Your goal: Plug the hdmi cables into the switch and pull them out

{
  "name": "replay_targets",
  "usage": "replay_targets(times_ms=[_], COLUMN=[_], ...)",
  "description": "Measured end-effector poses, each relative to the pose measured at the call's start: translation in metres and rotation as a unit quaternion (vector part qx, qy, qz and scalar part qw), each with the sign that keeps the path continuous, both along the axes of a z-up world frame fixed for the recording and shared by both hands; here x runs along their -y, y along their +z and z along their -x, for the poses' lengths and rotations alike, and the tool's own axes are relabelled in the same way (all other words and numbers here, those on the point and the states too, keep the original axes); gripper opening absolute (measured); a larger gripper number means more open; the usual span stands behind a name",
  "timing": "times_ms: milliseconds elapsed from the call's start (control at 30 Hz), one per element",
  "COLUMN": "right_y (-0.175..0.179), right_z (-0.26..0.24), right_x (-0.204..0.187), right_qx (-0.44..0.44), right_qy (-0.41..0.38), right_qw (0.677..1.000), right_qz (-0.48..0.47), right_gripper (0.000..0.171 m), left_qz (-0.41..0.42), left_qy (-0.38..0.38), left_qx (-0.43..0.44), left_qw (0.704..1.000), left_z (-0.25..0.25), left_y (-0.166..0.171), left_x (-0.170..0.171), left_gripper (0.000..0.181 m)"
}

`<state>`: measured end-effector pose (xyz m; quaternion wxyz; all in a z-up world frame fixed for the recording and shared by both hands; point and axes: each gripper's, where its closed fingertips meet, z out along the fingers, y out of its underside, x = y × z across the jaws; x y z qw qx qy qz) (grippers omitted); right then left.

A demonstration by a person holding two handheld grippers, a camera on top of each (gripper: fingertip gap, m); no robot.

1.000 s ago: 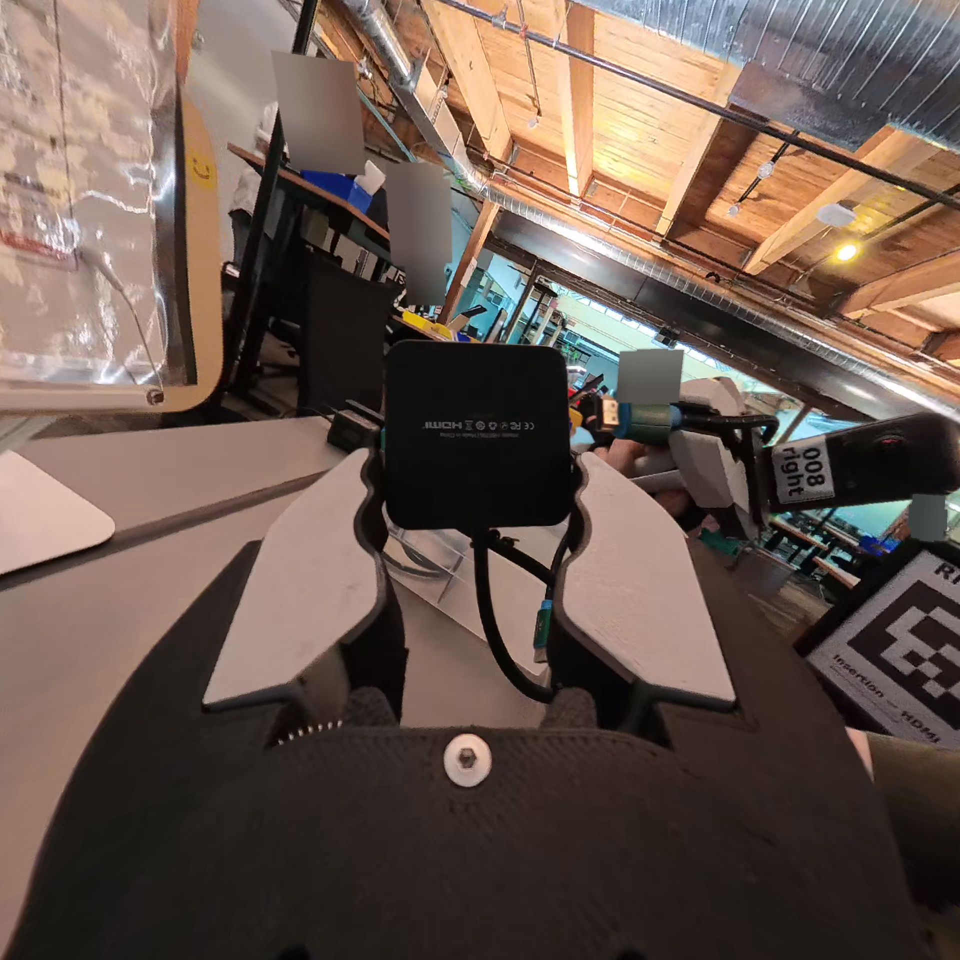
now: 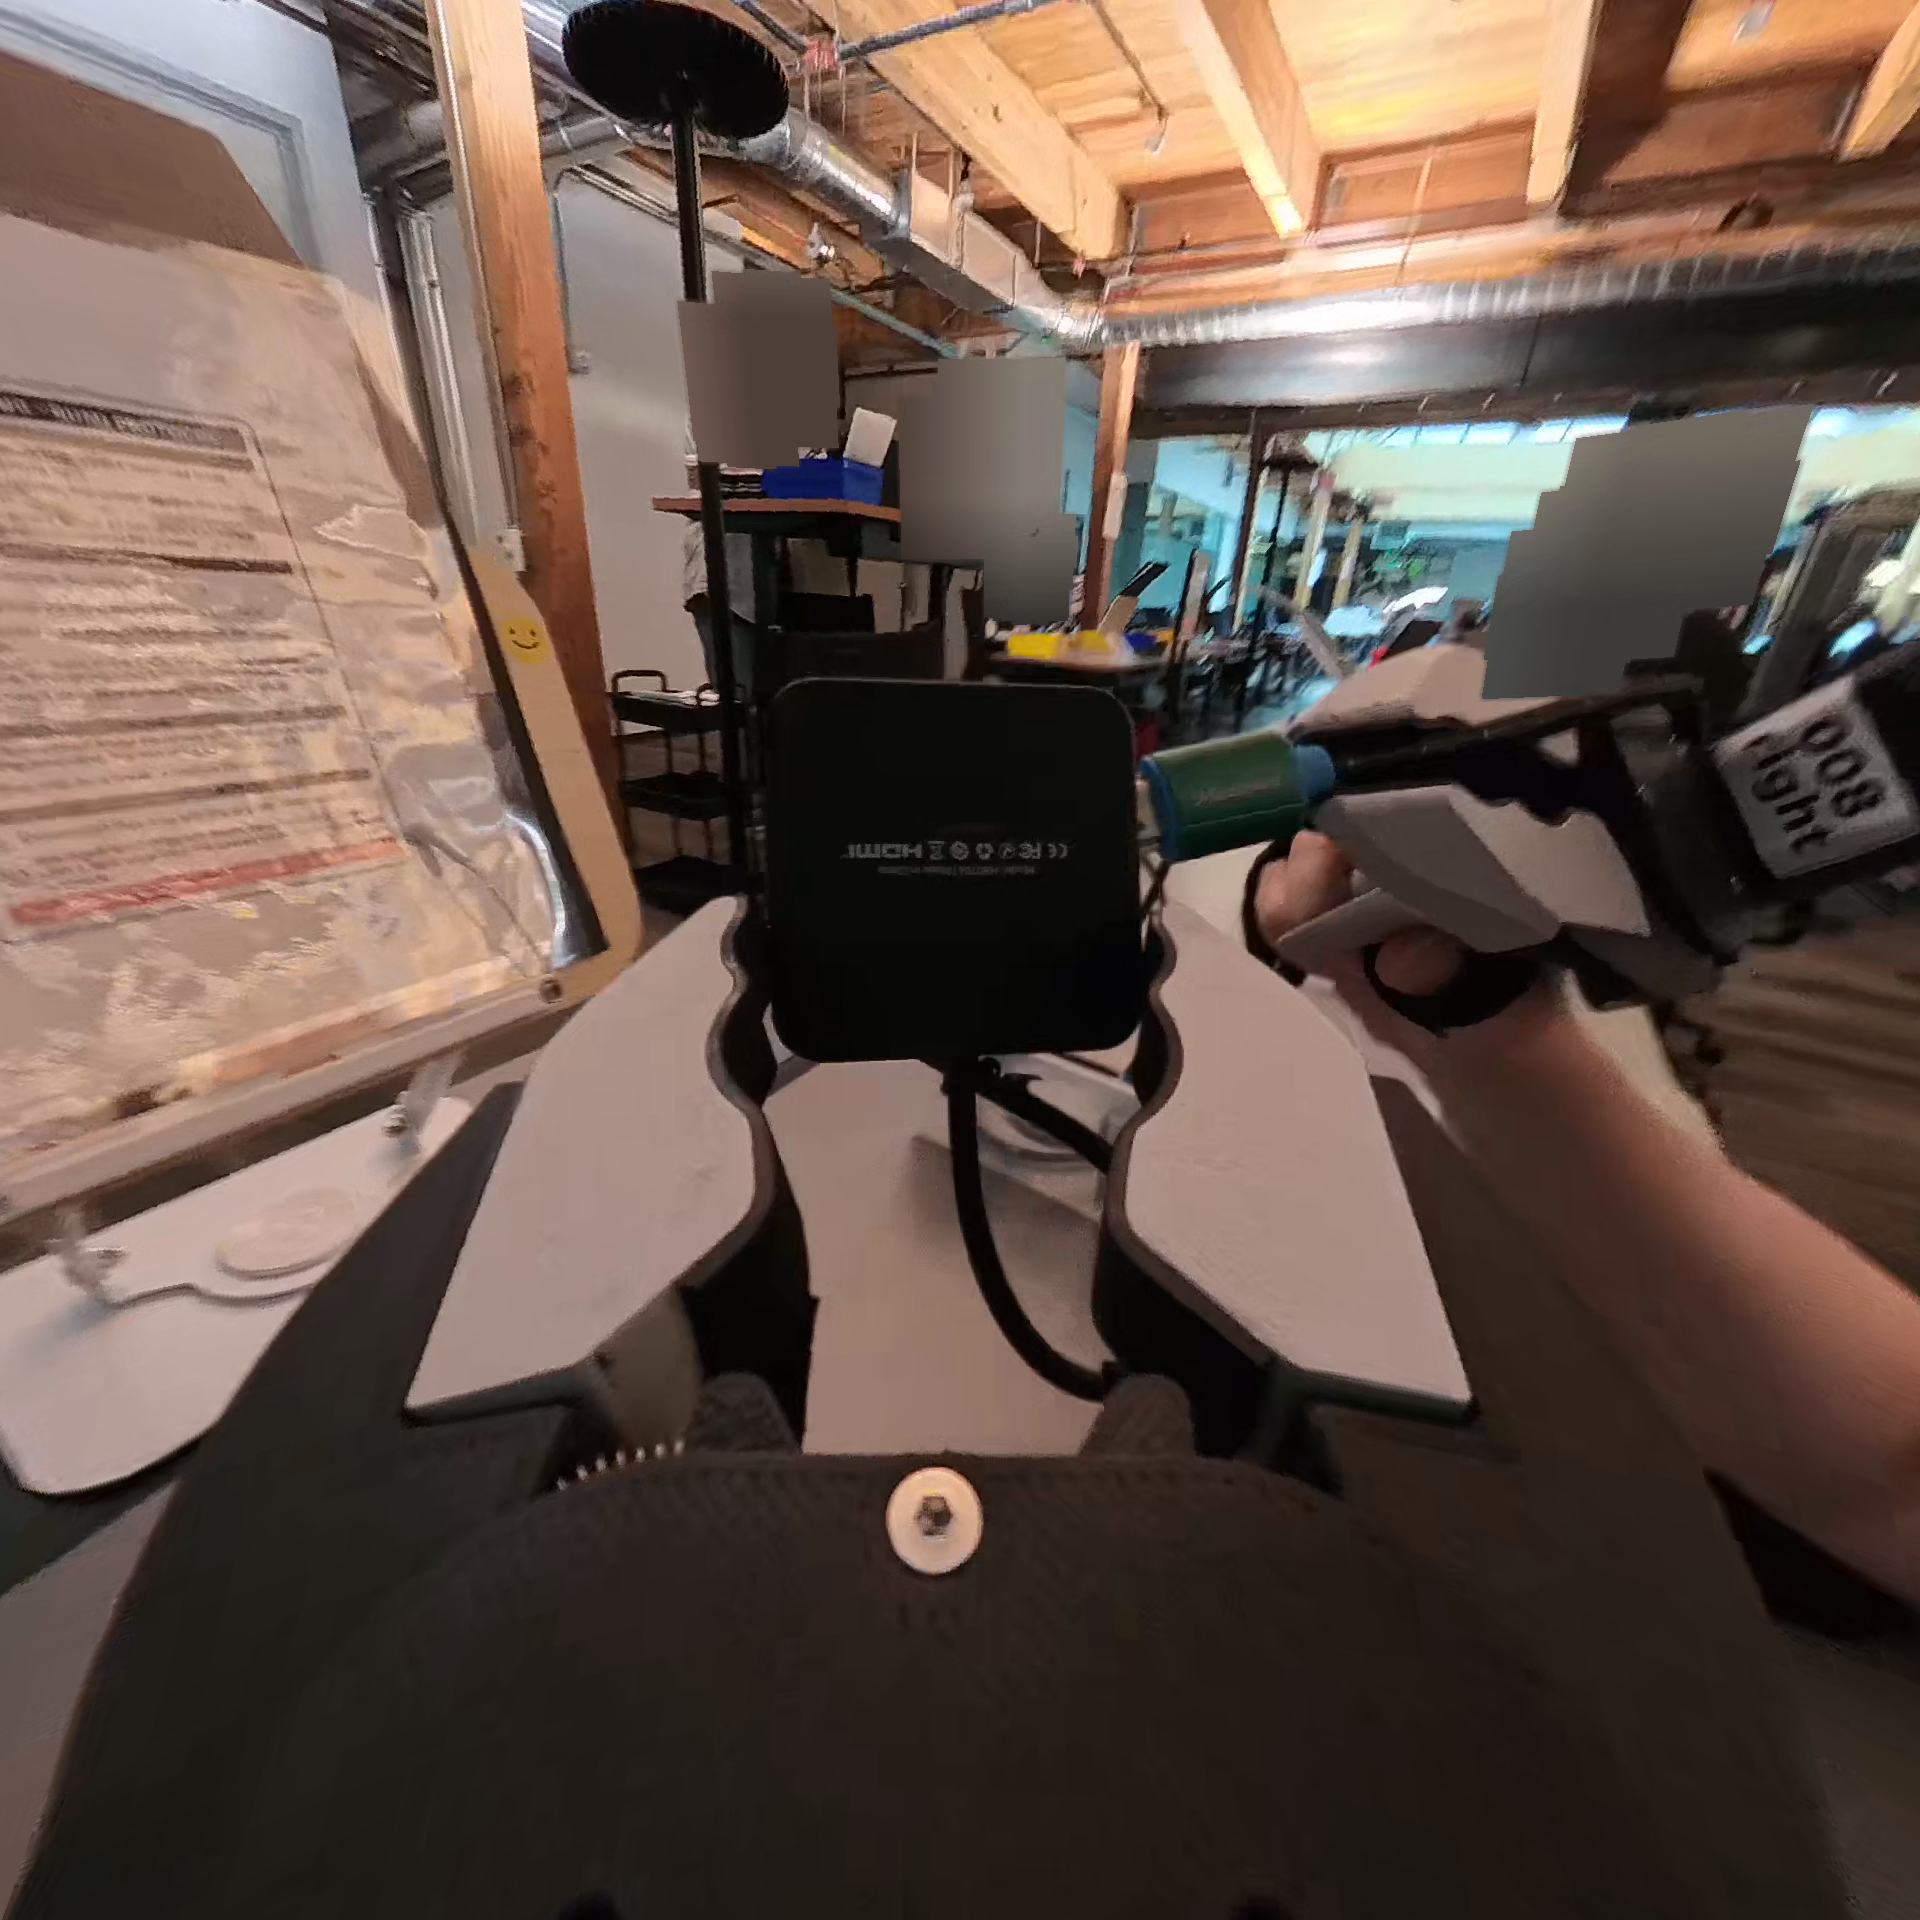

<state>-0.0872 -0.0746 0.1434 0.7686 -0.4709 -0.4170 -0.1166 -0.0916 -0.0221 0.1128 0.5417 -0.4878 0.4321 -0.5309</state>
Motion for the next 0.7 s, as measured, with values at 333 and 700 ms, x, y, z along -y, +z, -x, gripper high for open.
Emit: replay_targets(times_ms=[333,700], right_y=[0.006,0.01], right_z=[0.0,0.0], right_x=[0.006,0.008], right_qx=[-0.029,-0.056], right_qy=[0.019,0.031], right_qw=[0.999,0.997], right_qz=[-0.036,-0.05], right_gripper=[0.011,0.011], left_qz=[-0.035,0.001], left_qy=[0.049,0.034], left_qx=[-0.022,-0.015], left_qw=[0.998,0.999], left_z=[0.007,0.007], left_y=[0.01,0.013], left_x=[0.005,0.008], left_gripper=[0.069,0.069])
